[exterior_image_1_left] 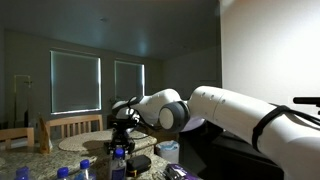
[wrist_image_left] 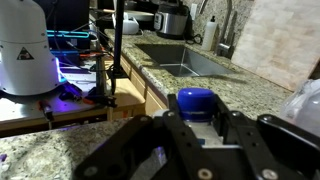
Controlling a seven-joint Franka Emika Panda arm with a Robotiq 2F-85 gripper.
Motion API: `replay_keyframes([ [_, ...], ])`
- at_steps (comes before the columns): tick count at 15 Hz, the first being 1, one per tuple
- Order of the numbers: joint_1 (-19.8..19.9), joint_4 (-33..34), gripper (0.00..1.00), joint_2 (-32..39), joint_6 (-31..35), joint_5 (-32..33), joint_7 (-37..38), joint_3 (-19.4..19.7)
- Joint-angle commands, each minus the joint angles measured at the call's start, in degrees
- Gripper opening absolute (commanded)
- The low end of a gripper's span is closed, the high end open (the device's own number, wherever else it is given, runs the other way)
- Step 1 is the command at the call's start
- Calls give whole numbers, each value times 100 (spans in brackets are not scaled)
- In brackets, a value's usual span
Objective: Move the cable and the empty bottle to the front.
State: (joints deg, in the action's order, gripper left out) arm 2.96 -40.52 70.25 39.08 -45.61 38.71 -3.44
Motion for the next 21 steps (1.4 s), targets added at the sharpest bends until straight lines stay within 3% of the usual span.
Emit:
replay_keyframes([
  [1, 54, 187, 13, 169, -91, -149, 68, -130],
  [6, 45, 206, 13, 217, -87, -163, 95, -173],
  [7, 42, 213, 17, 223, -87, -162, 95, -179],
  [8, 45, 222, 27, 229, -77, -171, 100, -188],
  [15, 41, 288, 25, 291, -96, -163, 122, -234],
  [21, 43, 273, 32, 323, -126, -166, 159, -237],
])
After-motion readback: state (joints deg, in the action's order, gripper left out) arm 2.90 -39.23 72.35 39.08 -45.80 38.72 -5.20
